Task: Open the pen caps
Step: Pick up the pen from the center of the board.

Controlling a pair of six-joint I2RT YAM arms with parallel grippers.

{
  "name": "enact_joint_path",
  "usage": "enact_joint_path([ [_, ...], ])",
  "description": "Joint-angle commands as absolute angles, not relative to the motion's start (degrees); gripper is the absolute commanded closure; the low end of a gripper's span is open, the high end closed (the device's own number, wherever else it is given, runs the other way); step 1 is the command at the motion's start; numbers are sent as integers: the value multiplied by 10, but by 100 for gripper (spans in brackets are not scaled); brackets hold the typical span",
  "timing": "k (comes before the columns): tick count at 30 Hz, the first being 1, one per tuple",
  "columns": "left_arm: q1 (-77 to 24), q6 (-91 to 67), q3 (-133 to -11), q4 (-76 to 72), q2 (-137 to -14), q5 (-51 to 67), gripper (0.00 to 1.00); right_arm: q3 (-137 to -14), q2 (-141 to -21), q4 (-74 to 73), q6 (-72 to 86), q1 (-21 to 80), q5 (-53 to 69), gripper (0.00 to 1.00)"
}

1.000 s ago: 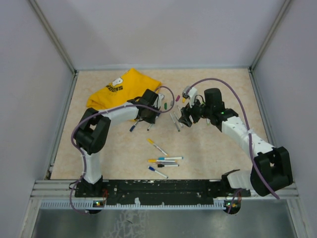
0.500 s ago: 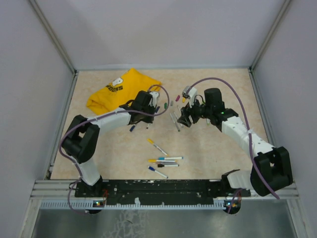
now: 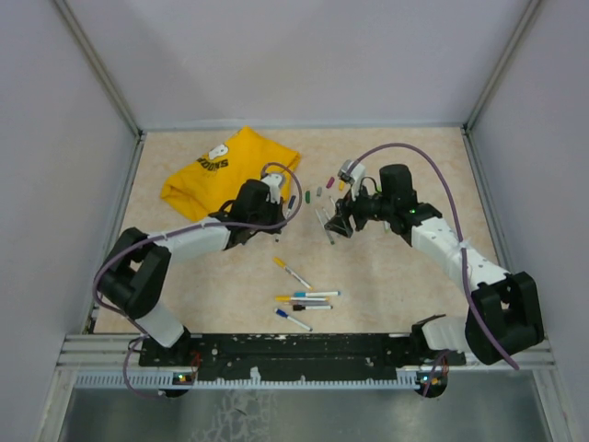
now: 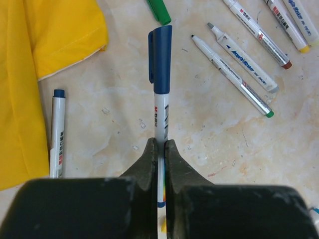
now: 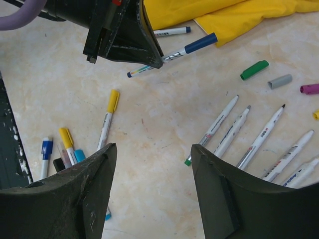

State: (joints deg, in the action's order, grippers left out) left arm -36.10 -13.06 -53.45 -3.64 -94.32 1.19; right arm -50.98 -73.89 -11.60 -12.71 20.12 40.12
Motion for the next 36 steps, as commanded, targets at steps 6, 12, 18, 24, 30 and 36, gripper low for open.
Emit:
enact_joint_path([
  [6, -348, -191, -466, -150, -894, 44, 100, -494, -741, -59, -95, 213, 449, 39],
  [12, -340, -224, -420, -210, -882, 61, 100, -476, -749, -26, -73, 218, 474, 41],
  [18, -333, -255, -389, -262, -877, 73, 100, -459, -747, 8, -57, 225, 484, 41],
  [24, -327, -269, -369, -294, -876, 76, 100, -451, -736, 29, -52, 227, 486, 41],
  [30, -322, -280, -347, -317, -867, 72, 100, -454, -730, 47, -46, 235, 480, 41],
  [36, -322, -291, -334, -339, -857, 79, 100, -446, -736, 105, 1, 247, 469, 41],
])
